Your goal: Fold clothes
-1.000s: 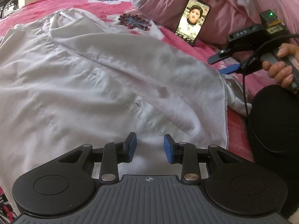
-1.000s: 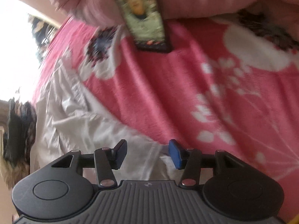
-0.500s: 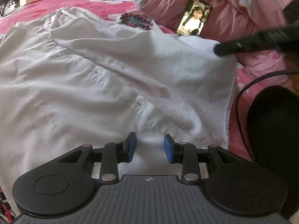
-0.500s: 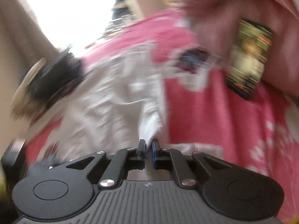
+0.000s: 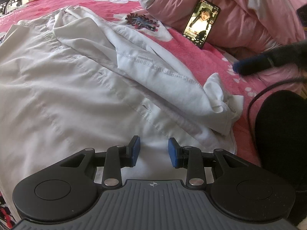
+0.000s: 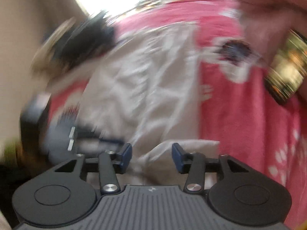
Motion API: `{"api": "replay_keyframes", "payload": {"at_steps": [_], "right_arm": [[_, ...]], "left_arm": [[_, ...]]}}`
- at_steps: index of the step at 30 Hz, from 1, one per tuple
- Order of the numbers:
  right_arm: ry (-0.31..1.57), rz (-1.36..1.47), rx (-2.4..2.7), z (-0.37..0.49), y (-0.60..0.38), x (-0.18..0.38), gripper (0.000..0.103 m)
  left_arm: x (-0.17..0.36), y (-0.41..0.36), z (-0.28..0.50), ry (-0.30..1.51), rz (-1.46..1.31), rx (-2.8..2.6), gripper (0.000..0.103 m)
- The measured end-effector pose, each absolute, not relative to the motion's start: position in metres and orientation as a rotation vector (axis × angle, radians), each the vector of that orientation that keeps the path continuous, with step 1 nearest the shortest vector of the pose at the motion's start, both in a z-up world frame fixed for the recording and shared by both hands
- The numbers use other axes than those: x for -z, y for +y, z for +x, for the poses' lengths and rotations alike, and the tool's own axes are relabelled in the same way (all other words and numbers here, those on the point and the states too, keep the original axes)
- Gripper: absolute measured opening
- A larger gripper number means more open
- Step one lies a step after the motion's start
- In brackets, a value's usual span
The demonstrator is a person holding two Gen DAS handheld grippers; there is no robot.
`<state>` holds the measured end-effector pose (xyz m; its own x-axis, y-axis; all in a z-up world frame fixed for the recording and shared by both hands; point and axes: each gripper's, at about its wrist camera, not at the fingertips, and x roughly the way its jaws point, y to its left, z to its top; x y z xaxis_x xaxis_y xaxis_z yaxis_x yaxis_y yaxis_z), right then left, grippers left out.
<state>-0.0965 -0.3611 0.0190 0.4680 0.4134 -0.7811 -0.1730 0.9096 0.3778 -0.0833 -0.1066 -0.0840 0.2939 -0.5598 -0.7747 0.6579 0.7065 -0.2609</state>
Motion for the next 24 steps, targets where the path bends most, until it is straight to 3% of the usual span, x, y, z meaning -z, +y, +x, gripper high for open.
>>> {"api": "replay_keyframes", "payload": {"at_steps": [2, 5, 10, 12, 14, 16, 17, 24], "right_arm": [[1.061, 0.394, -0.246, -0.087, -0.384, -0.006, 0.055], [1.124, 0.588, -0.081, -0.068, -0.418, 0.021, 0.067], [1.301, 0.826, -0.087, -0.045, -0.435, 0.073, 0.067], [1.292, 0.832, -0.11, -0.046, -0.432, 0.074, 0.066], [1.265, 0.849, -0.156, -0.051, -0.43, 0.069, 0.044], [1.233, 0.857, -0.195, -0.058, -0.428, 0.06, 0.01], [1.21, 0.848, -0.208, -0.061, -0.428, 0.054, 0.003], [0.886, 0.735, -0.275, -0.087, -0.431, -0.027, 0.002]], "left_arm": [[0.084, -0.107, -0.083, 0.98, 0.115, 0.813, 0.032], [0.085, -0.107, -0.083, 0.979, 0.115, 0.813, 0.032], [0.085, -0.107, -0.082, 0.983, 0.111, 0.812, 0.032], [0.086, -0.107, -0.082, 0.984, 0.107, 0.812, 0.032], [0.086, -0.107, -0.082, 0.985, 0.105, 0.813, 0.032], [0.087, -0.107, -0.081, 0.984, 0.109, 0.816, 0.032], [0.087, -0.107, -0.081, 0.984, 0.11, 0.816, 0.032], [0.087, -0.108, -0.082, 0.979, 0.118, 0.815, 0.032]]}}
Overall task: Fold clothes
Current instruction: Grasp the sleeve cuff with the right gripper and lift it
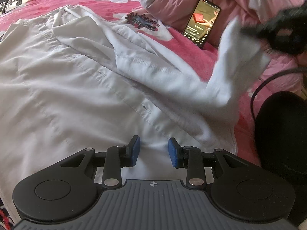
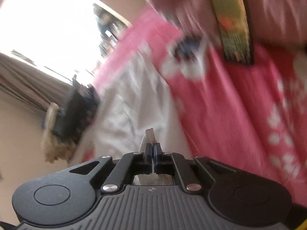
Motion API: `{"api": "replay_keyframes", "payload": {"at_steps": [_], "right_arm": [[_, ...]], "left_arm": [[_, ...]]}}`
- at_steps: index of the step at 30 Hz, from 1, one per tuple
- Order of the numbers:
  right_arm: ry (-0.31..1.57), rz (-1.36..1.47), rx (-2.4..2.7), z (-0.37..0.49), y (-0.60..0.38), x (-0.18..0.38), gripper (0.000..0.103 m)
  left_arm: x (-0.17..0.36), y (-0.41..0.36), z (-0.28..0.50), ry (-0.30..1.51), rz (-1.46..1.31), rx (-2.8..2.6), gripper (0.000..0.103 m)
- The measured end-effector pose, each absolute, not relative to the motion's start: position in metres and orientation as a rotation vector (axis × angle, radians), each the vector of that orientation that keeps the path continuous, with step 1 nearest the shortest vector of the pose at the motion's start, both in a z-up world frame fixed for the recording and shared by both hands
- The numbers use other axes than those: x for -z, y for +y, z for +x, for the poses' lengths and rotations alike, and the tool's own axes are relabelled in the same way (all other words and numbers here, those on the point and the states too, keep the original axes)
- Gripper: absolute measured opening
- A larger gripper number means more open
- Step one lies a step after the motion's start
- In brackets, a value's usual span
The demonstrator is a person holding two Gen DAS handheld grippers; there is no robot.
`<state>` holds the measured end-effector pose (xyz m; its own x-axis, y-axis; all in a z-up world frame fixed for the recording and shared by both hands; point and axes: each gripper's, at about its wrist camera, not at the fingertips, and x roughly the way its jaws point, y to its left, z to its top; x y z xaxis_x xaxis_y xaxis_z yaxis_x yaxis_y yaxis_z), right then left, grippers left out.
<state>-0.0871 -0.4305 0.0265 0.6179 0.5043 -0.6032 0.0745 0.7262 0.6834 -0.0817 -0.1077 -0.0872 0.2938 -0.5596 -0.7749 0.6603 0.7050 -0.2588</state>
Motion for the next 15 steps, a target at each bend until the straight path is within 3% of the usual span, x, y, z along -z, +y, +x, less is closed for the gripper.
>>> {"api": "replay_keyframes", "payload": {"at_steps": [9, 12, 15], "right_arm": [[0.532, 0.33, -0.175, -0.114, -0.432, -0.103, 0.002], [0.503, 0.094, -0.069, -0.114, -0.426, -0.102, 0.002], [0.607, -0.052, 0.039, -0.102, -0.428, -0.078, 0.002]], "left_arm": [[0.087, -0.109, -0.083, 0.975, 0.133, 0.81, 0.032], [0.087, -0.108, -0.083, 0.975, 0.134, 0.811, 0.032], [0.088, -0.107, -0.082, 0.975, 0.135, 0.813, 0.032]]}}
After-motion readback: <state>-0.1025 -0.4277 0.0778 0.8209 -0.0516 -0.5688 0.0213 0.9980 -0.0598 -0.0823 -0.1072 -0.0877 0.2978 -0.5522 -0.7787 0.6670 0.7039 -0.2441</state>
